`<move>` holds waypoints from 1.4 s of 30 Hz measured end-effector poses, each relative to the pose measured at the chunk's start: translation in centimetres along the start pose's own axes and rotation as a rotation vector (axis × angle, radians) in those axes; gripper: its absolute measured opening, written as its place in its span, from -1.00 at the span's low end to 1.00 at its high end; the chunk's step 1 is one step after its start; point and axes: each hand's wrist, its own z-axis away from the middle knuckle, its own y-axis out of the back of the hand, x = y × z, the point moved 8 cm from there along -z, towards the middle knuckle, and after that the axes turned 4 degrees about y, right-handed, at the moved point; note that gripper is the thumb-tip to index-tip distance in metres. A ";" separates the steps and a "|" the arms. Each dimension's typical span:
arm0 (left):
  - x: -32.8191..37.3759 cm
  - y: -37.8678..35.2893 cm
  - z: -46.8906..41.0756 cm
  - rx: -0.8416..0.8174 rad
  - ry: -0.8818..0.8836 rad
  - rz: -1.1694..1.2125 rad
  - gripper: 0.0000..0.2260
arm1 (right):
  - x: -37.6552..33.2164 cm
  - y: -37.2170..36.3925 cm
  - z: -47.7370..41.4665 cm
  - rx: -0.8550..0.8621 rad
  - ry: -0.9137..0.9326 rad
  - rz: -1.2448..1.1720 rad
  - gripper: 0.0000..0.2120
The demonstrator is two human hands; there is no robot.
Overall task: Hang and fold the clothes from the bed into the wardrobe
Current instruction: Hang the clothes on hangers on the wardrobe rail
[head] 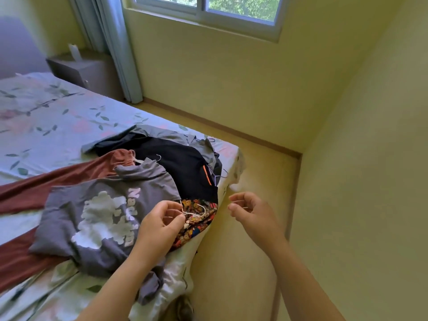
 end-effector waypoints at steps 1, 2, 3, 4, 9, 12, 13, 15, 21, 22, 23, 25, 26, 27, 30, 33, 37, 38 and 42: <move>-0.2 -0.1 -1.3 0.005 0.008 -0.001 -0.86 | 0.0 -0.2 -1.4 -0.009 -0.006 -0.004 -0.88; -0.3 -0.1 -2.5 0.014 0.013 -0.001 -0.86 | -0.1 -0.5 -2.9 -0.019 -0.007 -0.008 -0.88; -0.4 -0.1 -3.8 0.027 0.017 -0.002 -0.87 | -0.2 -0.8 -4.3 -0.031 -0.006 -0.006 -0.88; -0.5 0.0 -5.0 0.040 0.024 -0.003 -0.87 | -0.2 -1.0 -5.6 -0.045 -0.007 0.000 -0.88; -1.4 0.0 -9.8 0.077 0.079 -0.015 -0.86 | 0.3 -2.3 -11.1 -0.103 -0.016 0.011 -0.87; -2.7 -0.4 -11.7 0.101 0.143 -0.039 -0.89 | 1.5 -3.0 -13.6 -0.150 -0.048 0.017 -0.88; -3.3 -0.6 -12.2 0.102 0.168 -0.035 -0.89 | 1.9 -3.3 -14.4 -0.168 -0.058 0.015 -0.88; -4.4 -1.3 -13.3 0.100 0.219 -0.029 -0.88 | 2.6 -3.7 -16.4 -0.195 -0.067 0.009 -0.88; -7.2 -4.5 -16.8 0.137 0.366 -0.095 -0.89 | 4.8 -4.2 -23.9 -0.316 -0.073 0.014 -0.88; -7.4 -5.1 -17.3 0.143 0.392 -0.112 -0.89 | 5.1 -4.2 -25.1 -0.346 -0.073 0.017 -0.89; -7.7 -5.7 -17.8 0.150 0.422 -0.127 -0.88 | 5.3 -4.1 -26.4 -0.374 -0.071 0.024 -0.89; -8.3 -7.0 -19.1 0.163 0.480 -0.138 -0.89 | 5.7 -3.9 -29.2 -0.411 -0.061 0.047 -0.88; -8.6 -7.6 -19.8 0.165 0.510 -0.143 -0.89 | 6.0 -3.8 -30.6 -0.423 -0.056 0.058 -0.88; -9.1 -8.2 -20.4 0.167 0.541 -0.153 -0.90 | 6.2 -3.8 -32.0 -0.436 -0.050 0.067 -0.88; -11.0 -9.3 -21.9 0.174 0.625 -0.177 -0.92 | 7.4 -4.3 -34.9 -0.484 -0.057 0.086 -0.88; -13.5 -10.2 -22.8 0.168 0.684 -0.198 -0.92 | 9.2 -5.6 -36.3 -0.544 -0.064 0.117 -0.89; -18.3 -11.8 -23.8 0.151 0.791 -0.191 -0.91 | 12.6 -8.1 -37.0 -0.586 -0.116 0.135 -0.87; -19.6 -12.3 -24.0 0.147 0.819 -0.186 -0.90 | 13.5 -8.6 -37.1 -0.587 -0.134 0.135 -0.87; -24.2 -14.1 -24.9 0.133 0.883 -0.211 -0.87 | 16.8 -10.9 -37.1 -0.603 -0.177 0.148 -0.86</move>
